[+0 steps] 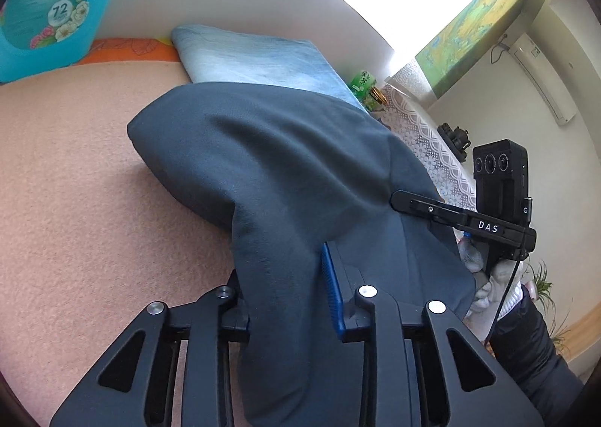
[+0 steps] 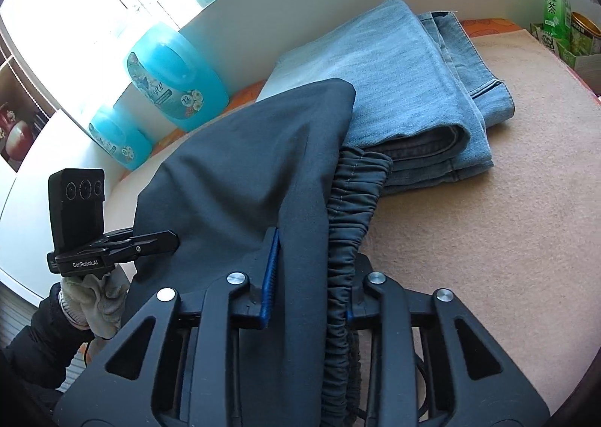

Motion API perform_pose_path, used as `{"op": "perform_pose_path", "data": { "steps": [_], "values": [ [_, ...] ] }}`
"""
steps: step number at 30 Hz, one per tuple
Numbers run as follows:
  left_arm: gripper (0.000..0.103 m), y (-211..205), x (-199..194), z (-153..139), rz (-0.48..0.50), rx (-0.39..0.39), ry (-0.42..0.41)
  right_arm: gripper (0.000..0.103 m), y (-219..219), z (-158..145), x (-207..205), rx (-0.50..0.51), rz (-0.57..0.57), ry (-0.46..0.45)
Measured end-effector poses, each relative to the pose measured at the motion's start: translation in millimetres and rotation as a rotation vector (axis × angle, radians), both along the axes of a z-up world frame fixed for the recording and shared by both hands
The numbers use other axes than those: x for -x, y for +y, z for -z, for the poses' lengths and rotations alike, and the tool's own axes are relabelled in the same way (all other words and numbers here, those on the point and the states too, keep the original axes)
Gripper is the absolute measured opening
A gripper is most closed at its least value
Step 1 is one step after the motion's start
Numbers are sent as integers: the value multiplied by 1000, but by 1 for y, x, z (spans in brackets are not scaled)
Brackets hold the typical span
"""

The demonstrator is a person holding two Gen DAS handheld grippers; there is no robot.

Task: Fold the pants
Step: 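Grasp the folded black pants with both tools and lift them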

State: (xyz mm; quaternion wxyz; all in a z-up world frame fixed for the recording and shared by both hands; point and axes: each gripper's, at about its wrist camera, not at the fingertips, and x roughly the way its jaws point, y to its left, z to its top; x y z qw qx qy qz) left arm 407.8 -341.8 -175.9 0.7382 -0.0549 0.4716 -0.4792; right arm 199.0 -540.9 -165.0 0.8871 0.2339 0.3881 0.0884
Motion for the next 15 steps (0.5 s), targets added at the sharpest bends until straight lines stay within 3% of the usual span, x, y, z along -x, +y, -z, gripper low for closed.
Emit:
{"op": "perform_pose_path", "data": {
  "steps": [4,15],
  "values": [
    [19,-6,16,-15,29,-11,-76,19,19,-18,10,115,10,2],
    [13,-9,38,-63,54,65,-155,18,35,-74,45,195,44,-110]
  ]
}}
